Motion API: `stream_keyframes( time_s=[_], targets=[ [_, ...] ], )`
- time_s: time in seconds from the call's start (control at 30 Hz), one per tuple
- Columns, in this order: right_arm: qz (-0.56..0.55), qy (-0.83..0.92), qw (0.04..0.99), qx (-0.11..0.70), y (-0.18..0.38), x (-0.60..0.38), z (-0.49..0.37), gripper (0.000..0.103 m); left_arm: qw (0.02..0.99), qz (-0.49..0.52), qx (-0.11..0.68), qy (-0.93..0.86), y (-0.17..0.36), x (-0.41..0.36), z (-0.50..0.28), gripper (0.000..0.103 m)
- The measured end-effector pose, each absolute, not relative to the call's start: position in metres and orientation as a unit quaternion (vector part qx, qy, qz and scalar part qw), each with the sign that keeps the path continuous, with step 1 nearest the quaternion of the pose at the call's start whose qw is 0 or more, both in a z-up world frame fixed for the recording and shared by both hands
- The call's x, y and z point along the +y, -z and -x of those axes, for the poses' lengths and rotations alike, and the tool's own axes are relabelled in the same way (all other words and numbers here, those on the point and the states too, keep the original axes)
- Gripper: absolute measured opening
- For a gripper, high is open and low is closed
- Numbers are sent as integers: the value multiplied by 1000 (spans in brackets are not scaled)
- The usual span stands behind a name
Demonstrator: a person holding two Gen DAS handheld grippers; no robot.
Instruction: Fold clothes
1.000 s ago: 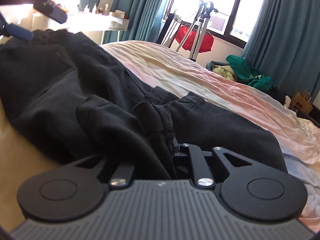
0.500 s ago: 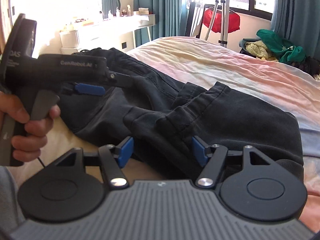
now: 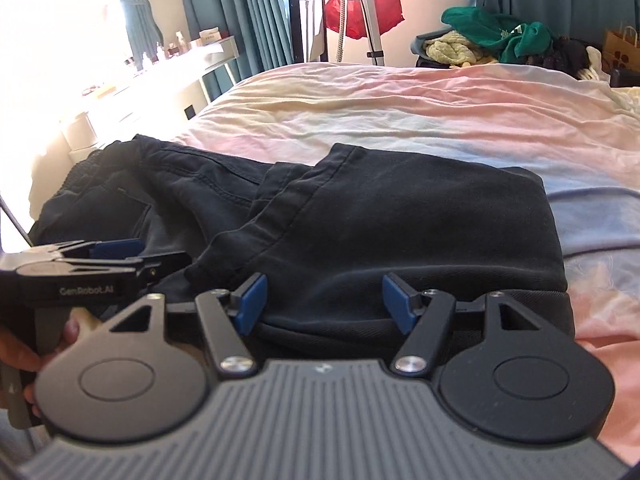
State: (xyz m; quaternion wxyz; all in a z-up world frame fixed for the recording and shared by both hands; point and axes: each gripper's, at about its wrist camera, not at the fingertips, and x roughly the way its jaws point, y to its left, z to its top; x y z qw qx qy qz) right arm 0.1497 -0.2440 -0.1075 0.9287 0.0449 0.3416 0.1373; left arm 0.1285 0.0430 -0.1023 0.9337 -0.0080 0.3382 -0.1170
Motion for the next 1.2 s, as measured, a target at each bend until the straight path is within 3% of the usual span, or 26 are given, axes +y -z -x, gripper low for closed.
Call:
stream_keyframes(
  time_s=[0.27,0.6,0.8,1.2],
  targets=[
    [-48,-126,921,365,122,-246,-164,67,931,-58,348,97,117,27,-129,89],
    [-35,-118,919,374,123,-242,-162,66,939,60,322,108,78,56,-119,88],
    [-37,-120,920,371,127,-244,-165,66,924,117,340,131,54,41,-172,86],
    [16,-113,922,369,141,-228,-173,69,892,92,430,104,88,-11,-269,74]
  ],
)
